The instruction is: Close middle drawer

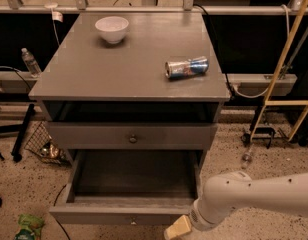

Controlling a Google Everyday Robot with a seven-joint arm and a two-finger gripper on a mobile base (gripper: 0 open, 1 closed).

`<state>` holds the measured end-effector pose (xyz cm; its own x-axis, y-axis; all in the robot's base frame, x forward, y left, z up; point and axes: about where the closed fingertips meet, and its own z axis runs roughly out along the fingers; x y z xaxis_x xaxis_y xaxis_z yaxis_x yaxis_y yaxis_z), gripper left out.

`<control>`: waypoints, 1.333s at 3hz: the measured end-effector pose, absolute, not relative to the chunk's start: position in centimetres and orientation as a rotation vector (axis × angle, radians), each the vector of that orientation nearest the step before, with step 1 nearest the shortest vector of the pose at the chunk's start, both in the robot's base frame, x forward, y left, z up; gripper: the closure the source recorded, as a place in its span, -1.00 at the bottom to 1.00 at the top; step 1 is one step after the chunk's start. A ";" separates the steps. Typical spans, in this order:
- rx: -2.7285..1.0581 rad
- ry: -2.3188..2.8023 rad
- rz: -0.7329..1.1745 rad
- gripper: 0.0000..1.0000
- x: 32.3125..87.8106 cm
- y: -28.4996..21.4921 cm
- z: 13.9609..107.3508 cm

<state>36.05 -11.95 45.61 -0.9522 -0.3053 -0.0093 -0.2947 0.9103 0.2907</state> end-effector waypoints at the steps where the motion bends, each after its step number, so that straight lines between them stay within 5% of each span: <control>1: 0.391 -3.030 -0.531 -0.98 36.9 -10.6 42.0; 4: 0.286 -3.084 -0.584 0.53 39.9 -9.0 37.6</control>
Offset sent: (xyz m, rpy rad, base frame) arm 0.0214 0.0273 -0.0820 0.0702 0.0428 -0.1131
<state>39.94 -8.96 37.63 -0.9835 -0.1757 -0.0439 -0.1795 0.9149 0.3616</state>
